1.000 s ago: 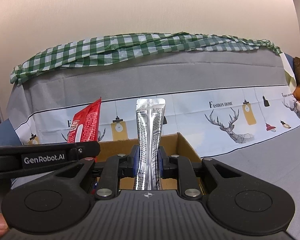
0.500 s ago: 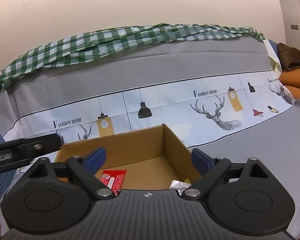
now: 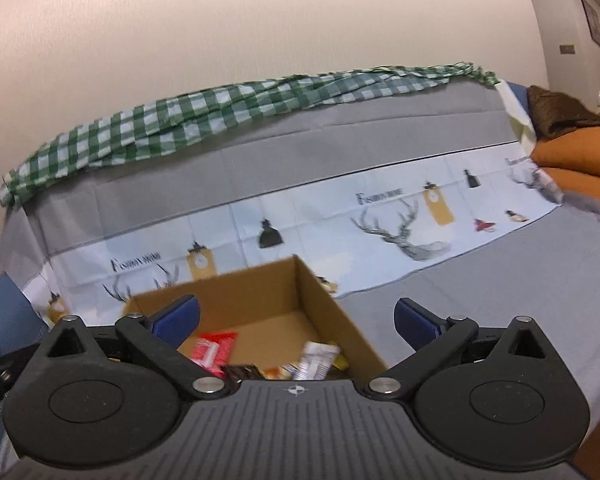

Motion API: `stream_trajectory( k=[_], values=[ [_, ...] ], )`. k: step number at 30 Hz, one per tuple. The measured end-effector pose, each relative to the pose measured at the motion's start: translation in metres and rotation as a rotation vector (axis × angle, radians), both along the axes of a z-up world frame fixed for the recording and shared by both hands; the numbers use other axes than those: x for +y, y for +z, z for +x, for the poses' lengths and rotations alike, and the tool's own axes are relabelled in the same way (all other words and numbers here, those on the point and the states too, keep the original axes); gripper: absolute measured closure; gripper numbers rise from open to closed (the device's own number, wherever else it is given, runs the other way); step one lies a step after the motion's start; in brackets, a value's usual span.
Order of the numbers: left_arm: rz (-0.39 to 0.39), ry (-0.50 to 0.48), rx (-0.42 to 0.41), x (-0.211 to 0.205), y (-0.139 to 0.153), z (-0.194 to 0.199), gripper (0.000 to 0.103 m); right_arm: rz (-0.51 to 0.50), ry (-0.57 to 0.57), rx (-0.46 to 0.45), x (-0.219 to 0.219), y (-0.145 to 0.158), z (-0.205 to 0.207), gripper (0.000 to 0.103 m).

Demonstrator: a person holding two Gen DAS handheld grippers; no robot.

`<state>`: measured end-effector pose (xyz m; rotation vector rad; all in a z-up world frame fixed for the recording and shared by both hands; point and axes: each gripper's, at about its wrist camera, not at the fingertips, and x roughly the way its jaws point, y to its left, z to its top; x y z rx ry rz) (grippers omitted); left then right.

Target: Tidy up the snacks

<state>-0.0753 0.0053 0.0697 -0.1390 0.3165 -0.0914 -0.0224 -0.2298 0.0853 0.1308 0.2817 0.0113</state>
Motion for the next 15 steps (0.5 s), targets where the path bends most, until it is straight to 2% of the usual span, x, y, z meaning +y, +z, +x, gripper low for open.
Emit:
stream_trajectory(
  k=[4,7,9,12,15],
  values=[
    [-0.028,-0.005,0.047,-0.010,-0.005,-0.021,0.000,-0.053,0.004,0.010,-0.016,-0.003,-0.020,0.001],
    [-0.009,-0.004,0.083,-0.020,-0.010,-0.027,0.000,-0.057,0.048,0.080,-0.027,-0.018,-0.027,0.001],
    [0.004,-0.022,0.118,-0.027,-0.015,-0.024,0.000,-0.014,0.078,0.140,-0.031,-0.026,-0.029,0.001],
    [0.007,-0.045,0.165,-0.030,-0.023,-0.014,0.000,-0.001,0.109,0.173,-0.027,-0.041,-0.032,0.001],
    [0.001,-0.035,0.200,-0.027,-0.029,-0.004,0.000,-0.036,0.115,0.150,-0.012,-0.040,-0.030,0.001]
  ],
)
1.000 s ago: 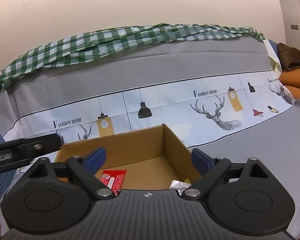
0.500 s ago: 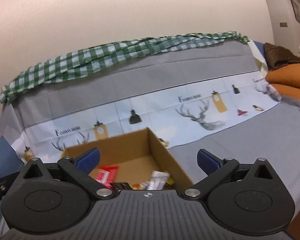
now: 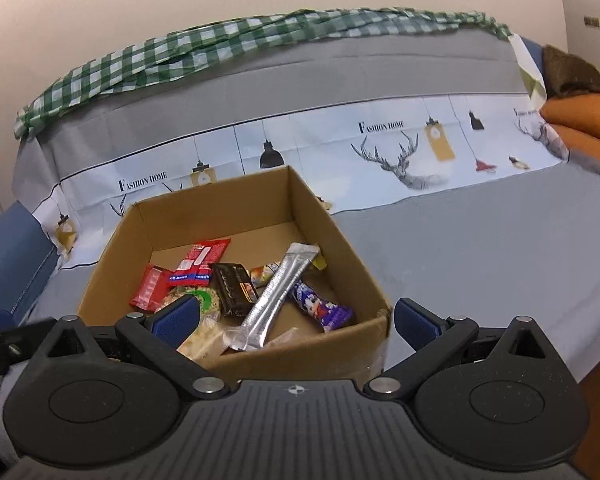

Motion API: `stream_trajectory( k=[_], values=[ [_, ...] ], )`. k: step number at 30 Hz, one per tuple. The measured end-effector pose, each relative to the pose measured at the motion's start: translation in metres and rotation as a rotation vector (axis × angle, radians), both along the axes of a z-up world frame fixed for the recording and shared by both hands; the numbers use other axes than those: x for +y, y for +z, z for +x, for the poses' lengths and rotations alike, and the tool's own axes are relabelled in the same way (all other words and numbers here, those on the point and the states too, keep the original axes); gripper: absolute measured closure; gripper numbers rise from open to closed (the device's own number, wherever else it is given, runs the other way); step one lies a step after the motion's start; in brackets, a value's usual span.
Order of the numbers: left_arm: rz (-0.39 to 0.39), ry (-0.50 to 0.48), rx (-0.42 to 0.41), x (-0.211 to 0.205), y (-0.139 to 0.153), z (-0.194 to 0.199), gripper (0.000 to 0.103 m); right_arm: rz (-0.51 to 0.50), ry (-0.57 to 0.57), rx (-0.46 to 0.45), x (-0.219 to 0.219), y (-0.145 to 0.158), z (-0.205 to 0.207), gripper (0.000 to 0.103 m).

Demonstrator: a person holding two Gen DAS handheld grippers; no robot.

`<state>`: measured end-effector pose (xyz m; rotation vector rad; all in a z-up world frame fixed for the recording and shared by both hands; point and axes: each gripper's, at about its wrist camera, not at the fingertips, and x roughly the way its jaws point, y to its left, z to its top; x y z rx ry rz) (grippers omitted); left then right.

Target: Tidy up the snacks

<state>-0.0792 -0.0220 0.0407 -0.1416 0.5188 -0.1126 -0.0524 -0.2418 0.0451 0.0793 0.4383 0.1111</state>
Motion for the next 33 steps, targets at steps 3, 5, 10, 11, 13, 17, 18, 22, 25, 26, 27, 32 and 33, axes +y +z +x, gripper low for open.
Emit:
stream_trajectory(
  k=[3,5,10,11,13,17,18,22,25,26,27,32,33],
  values=[
    [-0.004,0.021,0.005,0.003,-0.001,0.004,0.000,-0.024,0.020,0.025,0.008,-0.004,0.007,0.001],
    [-0.011,0.029,0.008,0.004,-0.001,0.007,0.000,-0.023,0.022,0.021,0.009,-0.003,0.010,0.001],
    [-0.027,0.016,0.034,0.002,-0.003,0.012,0.000,-0.023,0.026,0.023,0.012,-0.004,0.014,0.001],
    [-0.027,0.014,0.034,0.001,-0.003,0.012,0.000,-0.025,0.026,0.022,0.012,-0.004,0.014,0.001],
    [-0.026,0.012,0.030,0.000,-0.003,0.012,0.000,-0.027,0.030,0.021,0.013,-0.004,0.014,0.001],
    [-0.034,0.008,0.042,-0.001,-0.004,0.013,0.000,-0.041,0.040,0.016,0.015,-0.005,0.014,0.001],
    [-0.037,0.008,0.042,0.000,-0.004,0.013,0.000,-0.045,0.042,0.016,0.016,-0.005,0.014,0.001],
    [-0.037,0.006,0.044,0.000,-0.005,0.014,0.000,-0.057,0.049,0.012,0.018,-0.005,0.014,0.001],
    [-0.036,0.005,0.044,-0.001,-0.005,0.014,0.000,-0.060,0.052,0.011,0.019,-0.006,0.014,0.001],
    [-0.035,0.006,0.045,-0.001,-0.005,0.014,0.000,-0.060,0.052,0.010,0.019,-0.006,0.014,0.001],
    [-0.037,0.006,0.048,-0.001,-0.006,0.014,0.000,-0.061,0.052,0.010,0.019,-0.006,0.014,0.001],
    [-0.040,0.007,0.051,-0.001,-0.006,0.014,0.000,-0.061,0.051,0.010,0.020,-0.006,0.014,0.001],
    [-0.040,0.006,0.050,-0.001,-0.006,0.014,0.000,-0.061,0.051,0.010,0.020,-0.006,0.014,0.001]
  ],
)
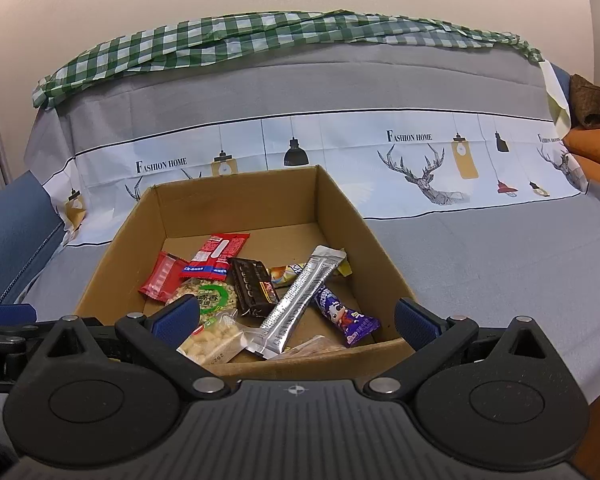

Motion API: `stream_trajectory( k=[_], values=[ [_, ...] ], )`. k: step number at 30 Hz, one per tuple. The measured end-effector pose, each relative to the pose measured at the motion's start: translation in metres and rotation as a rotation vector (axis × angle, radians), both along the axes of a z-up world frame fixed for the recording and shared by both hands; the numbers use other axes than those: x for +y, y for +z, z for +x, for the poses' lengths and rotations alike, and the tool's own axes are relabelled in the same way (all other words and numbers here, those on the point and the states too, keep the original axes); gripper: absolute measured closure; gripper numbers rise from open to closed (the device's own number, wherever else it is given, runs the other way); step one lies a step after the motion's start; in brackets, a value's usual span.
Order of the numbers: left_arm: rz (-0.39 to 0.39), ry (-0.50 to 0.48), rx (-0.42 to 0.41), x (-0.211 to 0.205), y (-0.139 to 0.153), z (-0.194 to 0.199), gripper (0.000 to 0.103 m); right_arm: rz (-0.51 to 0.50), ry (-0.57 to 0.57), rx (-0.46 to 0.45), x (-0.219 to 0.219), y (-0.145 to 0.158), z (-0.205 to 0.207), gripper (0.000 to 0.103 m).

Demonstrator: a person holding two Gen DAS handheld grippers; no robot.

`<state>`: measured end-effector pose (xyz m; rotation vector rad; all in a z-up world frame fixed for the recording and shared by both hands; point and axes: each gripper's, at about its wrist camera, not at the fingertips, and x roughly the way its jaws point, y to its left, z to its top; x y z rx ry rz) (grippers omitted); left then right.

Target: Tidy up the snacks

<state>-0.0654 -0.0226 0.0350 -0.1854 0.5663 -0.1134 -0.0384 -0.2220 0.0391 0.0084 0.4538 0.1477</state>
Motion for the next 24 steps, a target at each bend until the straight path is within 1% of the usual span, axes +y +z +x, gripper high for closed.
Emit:
stream_trajectory(
  k=[24],
  values=[
    [0.004,0.000,-0.003,-0.0016,0.0015,-0.0006,0.000,-0.004,0.001,-0.002,0.0017,-0.0005,-0.0001,0.001]
  ],
)
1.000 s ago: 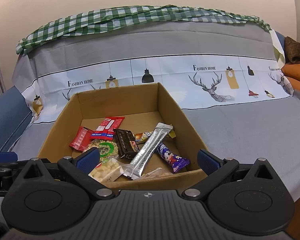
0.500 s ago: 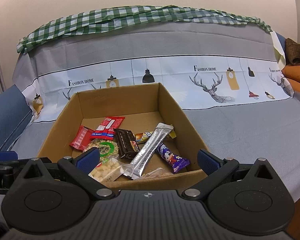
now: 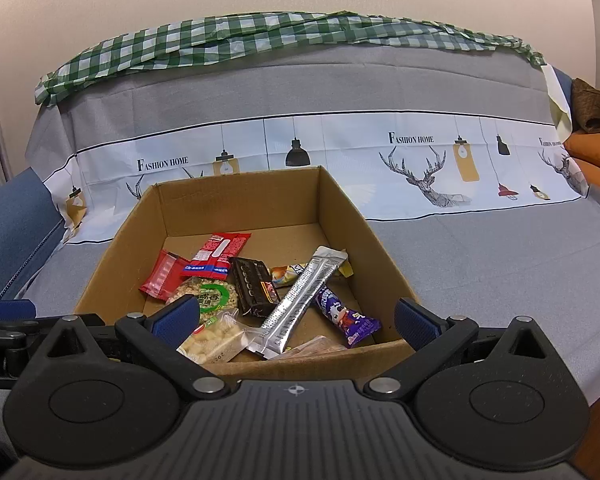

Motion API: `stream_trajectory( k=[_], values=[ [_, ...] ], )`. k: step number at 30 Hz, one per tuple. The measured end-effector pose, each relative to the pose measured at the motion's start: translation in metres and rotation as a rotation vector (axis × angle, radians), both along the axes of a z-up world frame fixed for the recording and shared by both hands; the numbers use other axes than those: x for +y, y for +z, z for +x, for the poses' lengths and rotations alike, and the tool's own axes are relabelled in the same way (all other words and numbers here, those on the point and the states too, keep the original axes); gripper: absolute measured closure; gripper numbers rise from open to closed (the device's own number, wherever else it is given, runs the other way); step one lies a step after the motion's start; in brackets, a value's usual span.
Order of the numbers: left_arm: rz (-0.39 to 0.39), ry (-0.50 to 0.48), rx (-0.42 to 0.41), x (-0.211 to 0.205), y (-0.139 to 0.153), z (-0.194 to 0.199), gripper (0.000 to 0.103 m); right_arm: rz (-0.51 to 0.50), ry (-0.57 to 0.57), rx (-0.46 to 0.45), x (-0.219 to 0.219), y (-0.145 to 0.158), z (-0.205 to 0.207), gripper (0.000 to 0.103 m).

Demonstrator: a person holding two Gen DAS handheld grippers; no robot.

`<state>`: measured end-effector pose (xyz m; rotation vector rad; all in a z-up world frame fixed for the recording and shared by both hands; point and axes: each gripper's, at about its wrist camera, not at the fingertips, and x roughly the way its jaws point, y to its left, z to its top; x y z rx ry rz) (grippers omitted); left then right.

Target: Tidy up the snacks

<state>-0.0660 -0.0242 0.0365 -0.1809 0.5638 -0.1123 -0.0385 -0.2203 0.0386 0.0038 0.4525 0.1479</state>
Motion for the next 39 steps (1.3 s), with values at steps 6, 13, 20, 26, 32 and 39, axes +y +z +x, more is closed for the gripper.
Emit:
stream_trajectory(
  k=[6,13,20,26,32,39],
  values=[
    [0.010,-0.005,-0.009,-0.0015,0.0002,-0.0001,0.000,0.000,0.000,0.000,-0.0001,-0.0001,0.0001,0.001],
    [0.015,-0.014,-0.023,-0.0021,0.0007,-0.0017,0.000,-0.001,0.000,0.000,0.0000,-0.0001,-0.0002,0.001],
    [0.014,-0.017,-0.025,-0.0026,0.0007,-0.0019,0.000,-0.001,0.001,0.000,0.0000,-0.0002,0.0002,0.001],
    [0.013,-0.020,-0.026,-0.0025,0.0006,-0.0021,0.000,-0.002,0.000,0.000,0.0002,-0.0002,0.0002,0.001],
    [0.015,-0.022,-0.028,-0.0017,0.0004,-0.0022,0.000,-0.002,0.001,0.000,0.0003,-0.0003,0.0002,0.001],
    [0.016,-0.024,-0.026,-0.0005,-0.0004,-0.0015,0.000,-0.002,0.001,-0.001,0.0005,-0.0004,0.0002,0.001]
  ],
)
